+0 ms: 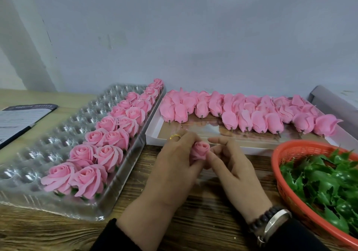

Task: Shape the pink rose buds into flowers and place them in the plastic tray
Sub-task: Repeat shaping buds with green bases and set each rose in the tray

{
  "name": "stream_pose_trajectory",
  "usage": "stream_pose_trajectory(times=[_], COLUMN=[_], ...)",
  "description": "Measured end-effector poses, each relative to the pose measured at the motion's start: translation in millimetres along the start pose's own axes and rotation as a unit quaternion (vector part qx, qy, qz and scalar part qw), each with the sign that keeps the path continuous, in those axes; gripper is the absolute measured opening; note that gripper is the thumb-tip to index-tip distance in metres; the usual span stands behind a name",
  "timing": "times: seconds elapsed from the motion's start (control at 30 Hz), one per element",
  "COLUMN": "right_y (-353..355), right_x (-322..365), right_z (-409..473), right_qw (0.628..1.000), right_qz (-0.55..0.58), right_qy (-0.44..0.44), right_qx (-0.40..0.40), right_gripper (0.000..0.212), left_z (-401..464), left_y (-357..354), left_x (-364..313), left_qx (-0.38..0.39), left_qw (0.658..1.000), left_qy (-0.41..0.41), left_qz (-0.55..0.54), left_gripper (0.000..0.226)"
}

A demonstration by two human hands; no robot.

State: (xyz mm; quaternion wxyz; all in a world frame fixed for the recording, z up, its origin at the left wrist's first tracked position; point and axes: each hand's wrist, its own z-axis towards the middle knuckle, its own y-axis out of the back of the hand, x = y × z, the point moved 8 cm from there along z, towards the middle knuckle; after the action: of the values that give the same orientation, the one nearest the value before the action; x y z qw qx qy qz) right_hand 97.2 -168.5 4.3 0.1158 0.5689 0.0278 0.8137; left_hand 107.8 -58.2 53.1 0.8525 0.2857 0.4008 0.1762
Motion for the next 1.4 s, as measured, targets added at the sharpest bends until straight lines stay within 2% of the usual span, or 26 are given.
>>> stream_pose_trajectory(times=[0.17, 0.3, 0.5, 0.7, 0.77, 0.83, 0.87, 0.9, 0.93, 0.97, 1.0, 1.03, 1.1, 1.13, 1.17, 1.2, 1.23, 1.27, 1.33, 1.4], right_y=[-6.2, -10.8, -10.4, -11.8, -15.4, -19.2, -16.9, -21.1, -25.3, -27.9, -27.8, -16.3, -29.9, -26.7, -20.3, -27.6, -26.8, -17.7, -10.6, -20.7], right_x=[2.6, -0.1, -6.9, -16.1, -21.2, -27.0, -28.9, -32.3, -35.0, -35.4, -39.3, -41.8, -36.5, -36.3, -45.9, -48.0, -48.1, -47.7, -55.8, -56.2], right_z=[-0.7, -1.7, 0.1, 5.8, 6.0, 7.7, 3.9, -5.3, -11.7, -13.7, -18.1, -12.4, -7.7, -4.8, -3.9, -1.2, -0.1, -0.4, -5.0, -2.7], right_qw=[0.998, 0.995, 0.993, 0.992, 0.989, 0.986, 0.986, 0.980, 0.974, 0.973, 0.974, 0.973, 0.977, 0.975, 0.970, 0.970, 0.975, 0.978, 0.972, 0.967], right_qz=[-0.053, -0.076, -0.101, -0.114, -0.122, -0.109, -0.084, -0.072, -0.024, -0.025, 0.028, 0.069, -0.028, -0.056, -0.055, -0.062, -0.051, 0.006, 0.021, -0.013], right_qy=[0.015, 0.009, -0.016, -0.040, -0.059, -0.102, -0.131, -0.160, -0.207, -0.201, -0.200, -0.218, -0.199, -0.207, -0.235, -0.224, -0.207, -0.208, -0.233, -0.253], right_qx=[0.029, 0.063, 0.061, 0.032, 0.052, 0.069, 0.059, 0.089, 0.089, 0.107, 0.101, 0.012, 0.071, 0.055, 0.015, 0.068, 0.070, 0.020, -0.022, 0.016], right_gripper=[0.012, 0.013, 0.027, 0.049, 0.057, 0.048, 0.033, 0.020, 0.013, 0.073, 0.063, 0.015, 0.033, 0.051, 0.059, 0.060, 0.050, 0.037, 0.027, 0.030], left_z=[38.6, 95.2, 163.4, 184.4, 186.9, 188.4, 188.7, 189.3, 190.9, 192.8, 194.4, 195.9, 197.3, 197.3, 196.7, 196.2, 195.8, 195.7, 194.9, 193.5], left_y=[55.0, 108.1, 138.9, 124.3, 114.1, 104.0, 99.3, 95.2, 91.5, 87.5, 83.4, 79.7, 74.5, 72.4, 71.3, 70.8, 70.4, 70.1, 68.0, 64.0], left_x=[-9.5, 4.7, 88.4, 168.6, 186.8, 202.1, 208.8, 214.7, 218.9, 222.0, 222.9, 224.2, 227.3, 228.7, 230.7, 232.2, 233.9, 235.4, 238.5, 242.2], left_qx=[-0.060, -0.105, -0.124, -0.123, -0.116, -0.103, -0.095, -0.088, -0.083, -0.076, -0.069, -0.064, -0.054, -0.047, -0.039, -0.034, -0.028, -0.020, 0.004, 0.022], left_qw=[0.998, 0.993, 0.984, 0.965, 0.959, 0.955, 0.954, 0.953, 0.952, 0.953, 0.953, 0.952, 0.948, 0.945, 0.942, 0.940, 0.938, 0.936, 0.930, 0.926], left_qy=[0.007, 0.029, 0.127, 0.230, 0.257, 0.273, 0.279, 0.284, 0.285, 0.283, 0.281, 0.281, 0.285, 0.288, 0.291, 0.295, 0.298, 0.300, 0.305, 0.312], left_qz=[-0.030, -0.040, 0.005, 0.033, 0.035, 0.050, 0.058, 0.064, 0.072, 0.082, 0.093, 0.102, 0.128, 0.146, 0.160, 0.168, 0.174, 0.184, 0.206, 0.209], left_gripper=[0.018, 0.020, 0.018, 0.021, 0.021, 0.022, 0.021, 0.020, 0.021, 0.024, 0.023, 0.018, 0.014, 0.017, 0.019, 0.020, 0.020, 0.020, 0.018, 0.008])
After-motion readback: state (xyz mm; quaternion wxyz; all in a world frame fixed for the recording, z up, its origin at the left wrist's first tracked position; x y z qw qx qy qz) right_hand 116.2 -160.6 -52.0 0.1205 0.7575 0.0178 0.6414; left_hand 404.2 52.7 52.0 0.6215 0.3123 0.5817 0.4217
